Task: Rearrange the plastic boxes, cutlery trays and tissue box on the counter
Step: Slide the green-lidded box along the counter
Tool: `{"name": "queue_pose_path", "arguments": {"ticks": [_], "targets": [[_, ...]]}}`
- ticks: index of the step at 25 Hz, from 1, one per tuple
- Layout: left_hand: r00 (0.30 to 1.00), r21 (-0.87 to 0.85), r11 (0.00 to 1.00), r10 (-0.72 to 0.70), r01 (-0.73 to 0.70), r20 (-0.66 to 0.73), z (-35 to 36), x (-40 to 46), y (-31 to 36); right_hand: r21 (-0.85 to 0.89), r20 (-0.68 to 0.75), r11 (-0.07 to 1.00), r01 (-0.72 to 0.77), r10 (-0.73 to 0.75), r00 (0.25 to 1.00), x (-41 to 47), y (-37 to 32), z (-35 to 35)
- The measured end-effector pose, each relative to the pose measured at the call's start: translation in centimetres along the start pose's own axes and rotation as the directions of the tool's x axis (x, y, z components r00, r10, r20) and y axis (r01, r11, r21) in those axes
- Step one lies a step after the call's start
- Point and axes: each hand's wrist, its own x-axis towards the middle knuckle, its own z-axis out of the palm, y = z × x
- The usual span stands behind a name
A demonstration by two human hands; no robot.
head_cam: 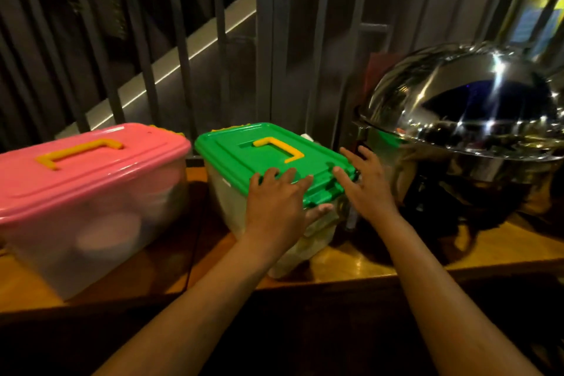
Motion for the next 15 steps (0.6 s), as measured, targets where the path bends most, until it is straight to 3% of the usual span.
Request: {"name": "queue_pose_path", "arguments": {"ticks": [2,5,8,11,15], "targets": [[1.0,-0.034,0.999,0.026,-0.026,-0.005,-0.4,-0.8,-1.6,0.06,0.056,0.998,0.008,-0.011,0.998,0.0,-0.5,2.0],[0.998,-0.075,0.997,0.032,-0.028,0.05,-1.5,-1.5,-5.8,0.024,-0.003,0.993,0.113,-0.113,0.994,-2.2,-2.8,3.4],[0.995,-0.122,0.988,-0.099,0.098,0.004,-2.0,-2.9,-8.6,-0.115,0.011,0.974,0.193,-0.193,0.981,-5.3,-4.8,3.8],[0.966,-0.209,0.945,-0.257,0.251,-0.005,-1.6,-3.3,-9.5,-0.135,0.037,0.965,0.226,-0.223,0.974,-6.7,-5.5,4.2],[0.954,-0.307,0.904,-0.297,0.298,0.05,-1.7,-3.3,-9.8,-0.11,-0.009,0.976,0.187,-0.189,0.982,-7.1,-5.6,4.8]]}}
